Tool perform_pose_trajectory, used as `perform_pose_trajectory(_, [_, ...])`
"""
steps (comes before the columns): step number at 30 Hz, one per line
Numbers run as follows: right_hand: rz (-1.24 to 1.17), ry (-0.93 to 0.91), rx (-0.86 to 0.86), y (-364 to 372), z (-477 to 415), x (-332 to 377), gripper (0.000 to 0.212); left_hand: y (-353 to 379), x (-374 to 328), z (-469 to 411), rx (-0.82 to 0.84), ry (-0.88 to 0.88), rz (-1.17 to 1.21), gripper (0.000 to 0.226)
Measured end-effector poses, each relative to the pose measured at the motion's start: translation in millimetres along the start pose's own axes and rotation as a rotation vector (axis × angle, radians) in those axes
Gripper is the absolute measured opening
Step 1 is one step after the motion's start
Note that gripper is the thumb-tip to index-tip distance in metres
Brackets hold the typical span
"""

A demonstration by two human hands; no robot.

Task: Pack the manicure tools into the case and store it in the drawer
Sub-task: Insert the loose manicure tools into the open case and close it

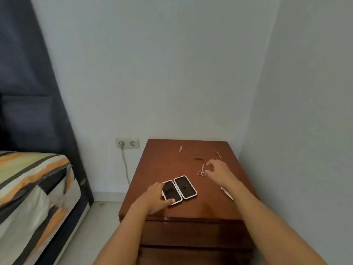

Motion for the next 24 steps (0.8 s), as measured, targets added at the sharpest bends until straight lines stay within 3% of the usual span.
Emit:
perform_pose_trajectory(3, [-0.016, 0.060, -0.001, 19, -35, -22, 0.027, 21, 21, -13, 0.055, -0.024, 0.000, 0.118])
perform_pose_trajectory(5, [-0.004, 0.086, 0.009, 32, -59, -36, 0.028, 30, 35, -24, 0.057, -0.030, -0.032, 0.130])
perform_pose_trajectory(15, [0.269, -0.022, 0.062, 102, -158, -60, 0.044, 39, 42, -78, 0.014, 0.091, -0.009, 0.117])
perform_pose_trajectory(21, [0.420, -0.174, -0.054, 107, -171, -53, 0.022, 46, 47, -88, -0.095, 0.165, -0.078, 0.123])
perform_pose_trajectory(24, [0.291, -0.193, -0.094, 105, -166, -39, 0.017, 46, 46, -88, -0.131, 0.172, -0.105, 0.125])
Point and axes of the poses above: each hand's wrist, its own z-axis away from the middle knuckle, its own y-axis out of the palm, x = y × z, the point moved 10 cm from there along -z, towards the middle knuckle, and after that the axes turned 11 degrees about -x, right-handed, at the moved point
